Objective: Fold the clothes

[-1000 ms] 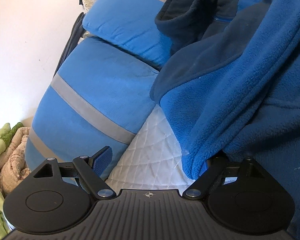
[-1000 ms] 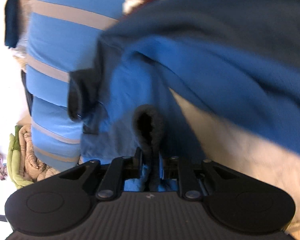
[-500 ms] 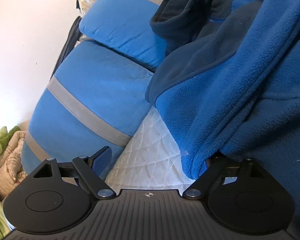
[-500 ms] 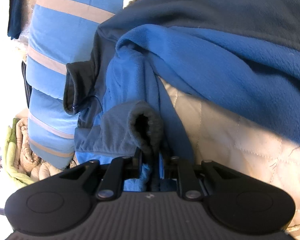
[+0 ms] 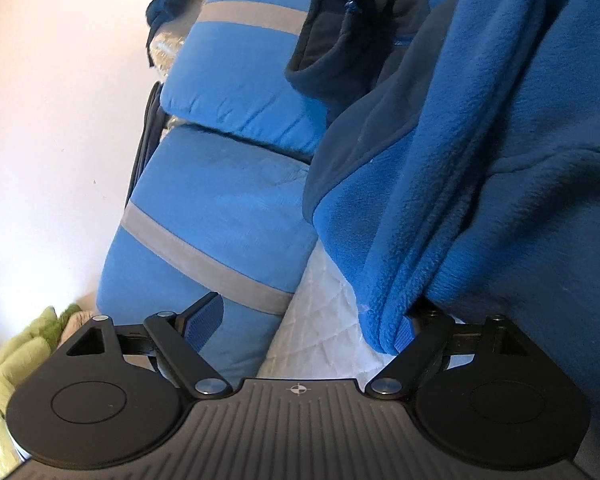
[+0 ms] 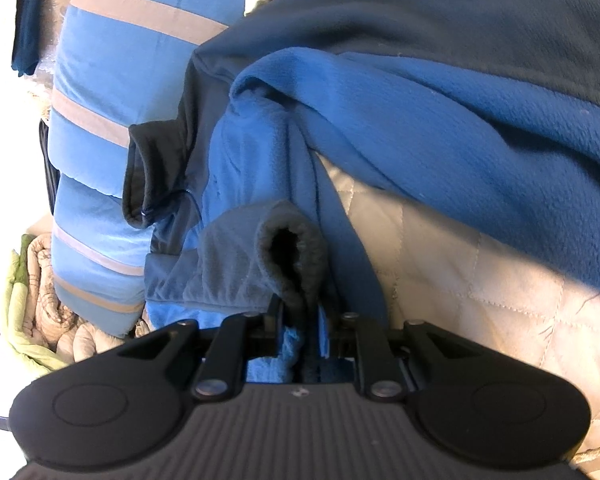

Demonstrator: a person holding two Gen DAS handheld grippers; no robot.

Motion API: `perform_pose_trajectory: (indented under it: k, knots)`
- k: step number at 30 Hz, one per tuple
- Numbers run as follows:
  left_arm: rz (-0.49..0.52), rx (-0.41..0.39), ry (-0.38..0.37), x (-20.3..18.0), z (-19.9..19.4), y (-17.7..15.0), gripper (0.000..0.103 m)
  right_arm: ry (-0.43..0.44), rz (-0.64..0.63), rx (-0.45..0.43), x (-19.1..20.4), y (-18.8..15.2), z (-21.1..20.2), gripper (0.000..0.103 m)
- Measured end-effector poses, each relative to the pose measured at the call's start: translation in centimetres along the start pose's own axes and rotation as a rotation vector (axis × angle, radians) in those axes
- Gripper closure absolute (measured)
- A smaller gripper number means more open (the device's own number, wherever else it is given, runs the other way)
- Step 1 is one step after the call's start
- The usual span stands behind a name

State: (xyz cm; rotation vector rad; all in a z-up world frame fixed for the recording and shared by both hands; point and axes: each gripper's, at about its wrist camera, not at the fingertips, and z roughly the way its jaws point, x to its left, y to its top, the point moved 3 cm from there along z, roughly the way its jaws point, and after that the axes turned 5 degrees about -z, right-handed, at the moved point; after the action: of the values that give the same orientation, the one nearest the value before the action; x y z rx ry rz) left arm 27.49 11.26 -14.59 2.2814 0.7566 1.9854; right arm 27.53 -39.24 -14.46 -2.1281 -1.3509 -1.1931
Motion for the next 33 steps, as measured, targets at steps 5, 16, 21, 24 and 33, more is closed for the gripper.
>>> perform_pose_trajectory:
  k: [5,16,21,24,33]
  knots:
    - [0.023,0.028,-0.057,0.5,-1.5,-0.7,0.019,-0.006,-0.002,0.001,0.0,0.0,0.0,0.085]
    - [-0.616,0.068,-0.353,11.1,-2.1,1.1,0.046,-0.018,-0.032,0.014,0.0,0.1,0.2,0.085]
    - [-0.682,0.066,-0.531,9.0,4.0,5.0,0.08,-0.019,-0.027,0.017,-0.1,0.1,0.3,0.085]
    - [-0.707,0.138,-0.593,7.1,8.6,5.1,0.083,-0.018,-0.019,0.017,-0.3,0.2,0.4,0.085]
    - [-1.053,0.303,-0.677,7.3,13.5,1.1,0.087,-0.012,-0.024,0.021,-0.5,0.4,0.8,0.085]
